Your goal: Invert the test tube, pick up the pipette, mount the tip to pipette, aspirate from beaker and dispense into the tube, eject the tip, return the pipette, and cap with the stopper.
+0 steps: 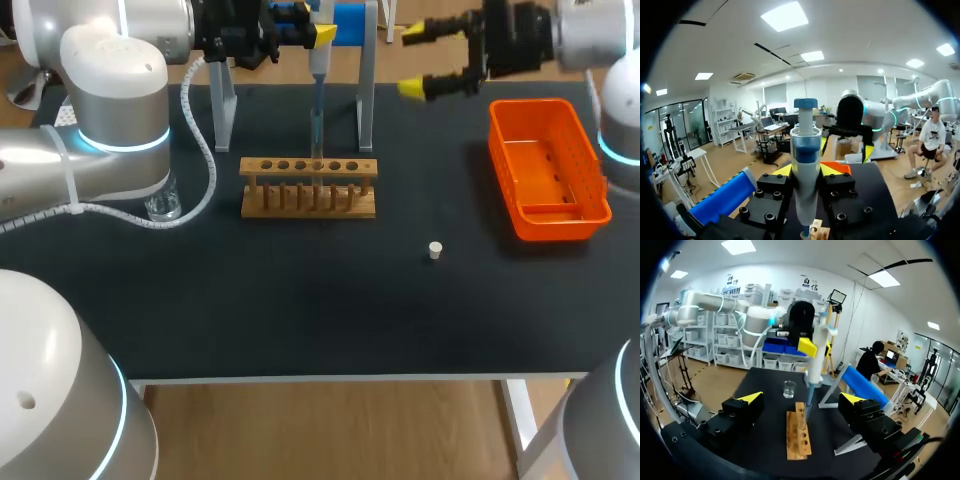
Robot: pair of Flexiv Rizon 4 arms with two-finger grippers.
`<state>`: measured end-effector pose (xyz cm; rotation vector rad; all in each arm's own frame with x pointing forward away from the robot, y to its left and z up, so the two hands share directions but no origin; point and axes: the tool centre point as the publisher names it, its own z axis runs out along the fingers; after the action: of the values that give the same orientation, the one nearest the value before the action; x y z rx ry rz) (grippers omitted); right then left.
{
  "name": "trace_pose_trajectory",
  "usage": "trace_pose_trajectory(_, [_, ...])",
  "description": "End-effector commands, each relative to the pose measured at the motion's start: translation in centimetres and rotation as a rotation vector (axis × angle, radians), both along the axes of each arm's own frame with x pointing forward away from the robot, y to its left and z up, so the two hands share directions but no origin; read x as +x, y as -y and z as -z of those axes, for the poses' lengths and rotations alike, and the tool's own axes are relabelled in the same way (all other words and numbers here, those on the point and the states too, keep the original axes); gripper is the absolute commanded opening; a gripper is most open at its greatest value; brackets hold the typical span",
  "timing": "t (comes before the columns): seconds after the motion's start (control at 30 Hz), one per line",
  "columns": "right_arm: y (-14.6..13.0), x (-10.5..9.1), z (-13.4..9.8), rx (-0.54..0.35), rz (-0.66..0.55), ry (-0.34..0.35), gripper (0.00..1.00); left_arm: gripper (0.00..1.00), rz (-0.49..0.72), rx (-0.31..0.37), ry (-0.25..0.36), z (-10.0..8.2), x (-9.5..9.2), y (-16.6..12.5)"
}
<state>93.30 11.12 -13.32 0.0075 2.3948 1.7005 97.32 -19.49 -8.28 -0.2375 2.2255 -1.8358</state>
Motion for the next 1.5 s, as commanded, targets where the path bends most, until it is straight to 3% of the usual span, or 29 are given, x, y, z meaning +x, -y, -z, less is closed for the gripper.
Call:
trace_pose_trajectory(0.03, [-0.7, 1.1, 3.2, 0.017, 0.050, -0.016, 1.00, 0.00, 0.001, -0.002, 0.001, 0.0, 0.1, 0.0])
trace_pose_trajectory(0.13, [-1.7, 1.0, 5.3, -0.051, 0.042, -0.005, 1.00, 0.00, 0.001, -0.002, 0.001, 0.0, 0.1, 0.0])
trace_pose_trajectory(0.47, [-3.5, 2.3, 8.7, -0.055, 0.058, -0.065, 1.00, 0.00, 0.001, -0.002, 0.001, 0.0, 0.1, 0.0])
trace_pose_trajectory(0.9, [-5.5, 3.1, 10.0, -0.063, -0.030, -0.102, 1.00, 0.00, 0.001, -0.002, 0.001, 0.0, 0.1, 0.0])
trace_pose_trajectory(1.5, [-7.9, 3.3, 12.5, -0.088, -0.099, -0.087, 1.00, 0.00, 0.001, -0.002, 0.001, 0.0, 0.1, 0.0])
